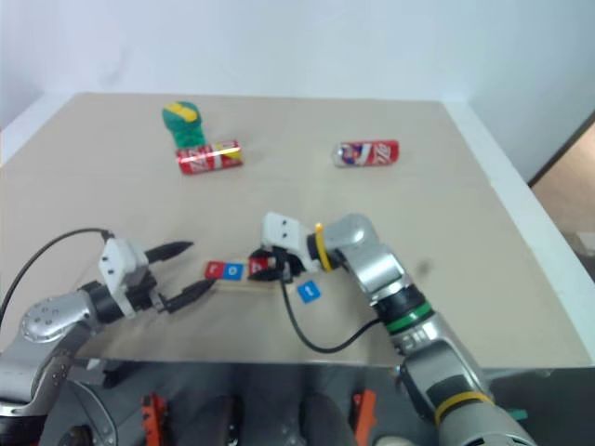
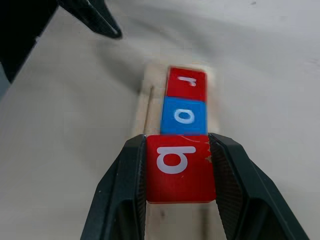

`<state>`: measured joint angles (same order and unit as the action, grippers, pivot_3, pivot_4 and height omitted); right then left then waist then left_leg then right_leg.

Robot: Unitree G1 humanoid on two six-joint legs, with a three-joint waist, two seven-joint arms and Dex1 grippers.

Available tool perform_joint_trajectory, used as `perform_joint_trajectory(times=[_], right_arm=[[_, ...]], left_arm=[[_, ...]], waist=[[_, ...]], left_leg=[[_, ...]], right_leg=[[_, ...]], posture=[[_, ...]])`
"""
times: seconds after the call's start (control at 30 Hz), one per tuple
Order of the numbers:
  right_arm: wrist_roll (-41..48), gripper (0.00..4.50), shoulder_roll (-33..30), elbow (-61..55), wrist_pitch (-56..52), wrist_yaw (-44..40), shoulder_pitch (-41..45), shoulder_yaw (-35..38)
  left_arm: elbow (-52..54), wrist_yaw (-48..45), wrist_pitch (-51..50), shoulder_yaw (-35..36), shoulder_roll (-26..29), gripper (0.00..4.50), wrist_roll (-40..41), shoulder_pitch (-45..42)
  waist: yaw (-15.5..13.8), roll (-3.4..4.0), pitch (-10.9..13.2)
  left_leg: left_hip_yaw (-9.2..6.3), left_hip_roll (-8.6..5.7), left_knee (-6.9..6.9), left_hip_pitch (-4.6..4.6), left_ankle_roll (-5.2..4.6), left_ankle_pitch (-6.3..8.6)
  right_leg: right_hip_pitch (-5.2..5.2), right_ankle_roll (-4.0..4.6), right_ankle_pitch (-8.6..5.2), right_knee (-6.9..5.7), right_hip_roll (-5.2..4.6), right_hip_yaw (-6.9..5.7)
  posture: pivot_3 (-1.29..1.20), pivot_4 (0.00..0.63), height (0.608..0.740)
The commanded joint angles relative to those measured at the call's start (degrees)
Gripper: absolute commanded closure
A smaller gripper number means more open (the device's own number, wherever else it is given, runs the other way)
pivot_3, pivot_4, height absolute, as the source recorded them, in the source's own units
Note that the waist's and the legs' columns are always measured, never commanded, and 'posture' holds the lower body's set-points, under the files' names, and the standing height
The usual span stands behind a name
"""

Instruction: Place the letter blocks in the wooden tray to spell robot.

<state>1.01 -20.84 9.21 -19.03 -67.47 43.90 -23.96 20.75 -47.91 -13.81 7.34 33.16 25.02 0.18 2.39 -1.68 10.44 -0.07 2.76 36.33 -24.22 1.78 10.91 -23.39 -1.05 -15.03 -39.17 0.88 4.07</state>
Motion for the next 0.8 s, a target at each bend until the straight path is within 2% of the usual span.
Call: perform_joint_trajectory(times=[0.03, 0.4, 0.8], right_arm=[[-0.9, 3.28, 0.8, 0.3, -0.2, 2.1, 0.8, 0.0], [-2.6, 3.28, 4.7, 4.7, 0.7, 5.4, 1.5, -1.0], [-3.3, 3.28, 5.5, 6.3, -0.9, 5.5, 2.1, -1.0]], left_arm=[[0.9, -0.1, 1.4, 1.6, 0.5, 0.0, 0.6, 0.2], [2.0, 0.8, 2.0, 1.1, 0.3, 0.0, -0.3, 1.9], [1.4, 0.9, 2.4, 0.0, 0.1, 0.0, -1.2, 1.4]], waist=[[0.0, 0.0, 0.0], [0.2, -0.01, 0.0], [0.2, -0.01, 0.0]], left_leg=[[0.03, 0.0, 0.01, 0.0, 0.0, 0.0], [0.0, 0.1, -0.01, 0.01, 0.0, 0.0], [0.01, 0.11, -0.01, 0.01, 0.0, 0.0]], right_leg=[[-0.01, -0.02, 0.01, 0.0, -0.02, 0.0], [-0.03, -0.08, -0.04, 0.01, 0.11, -0.01], [-0.02, -0.18, -0.09, 0.0, 0.11, -0.01]], posture=[[0.0, 0.15, 0.74], [0.0, 0.15, 0.74], [0.0, 0.15, 0.74]])
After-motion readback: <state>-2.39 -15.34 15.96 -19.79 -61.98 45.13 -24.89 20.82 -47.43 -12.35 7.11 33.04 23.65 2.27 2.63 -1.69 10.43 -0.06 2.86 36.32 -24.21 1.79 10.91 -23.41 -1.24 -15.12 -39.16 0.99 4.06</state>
